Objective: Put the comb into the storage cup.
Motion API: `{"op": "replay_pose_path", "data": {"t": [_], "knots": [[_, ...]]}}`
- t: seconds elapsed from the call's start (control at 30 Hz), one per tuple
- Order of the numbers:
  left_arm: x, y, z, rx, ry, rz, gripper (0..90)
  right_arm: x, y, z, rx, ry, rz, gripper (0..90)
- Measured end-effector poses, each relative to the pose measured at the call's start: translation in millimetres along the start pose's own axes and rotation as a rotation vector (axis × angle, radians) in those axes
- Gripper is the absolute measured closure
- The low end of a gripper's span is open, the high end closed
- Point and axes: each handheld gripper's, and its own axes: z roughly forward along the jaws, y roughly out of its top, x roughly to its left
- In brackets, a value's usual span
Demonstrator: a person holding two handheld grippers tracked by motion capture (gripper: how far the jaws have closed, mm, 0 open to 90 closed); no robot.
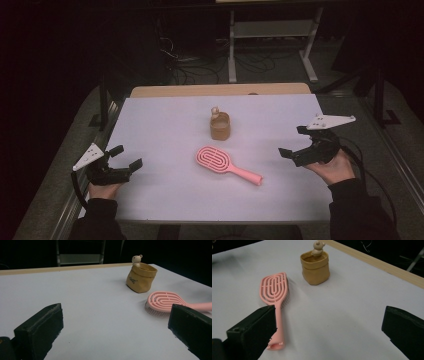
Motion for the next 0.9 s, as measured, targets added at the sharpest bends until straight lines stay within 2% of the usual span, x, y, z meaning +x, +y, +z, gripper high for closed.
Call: {"op": "replay_pose_path", "data": {"t": [0.43,0.9], "knots": [[-0.1,-0.4,0.0,0.001,-0.001,0.0,0.0,8.5,18.9,17.2,0.044,0.044,-0.038,0.0],[0.0,-0.6,-0.5,0.001,0.001,-0.003,0.0,21.0,24.7,37.6,0.092,0.088,-0.073,0.0]]}}
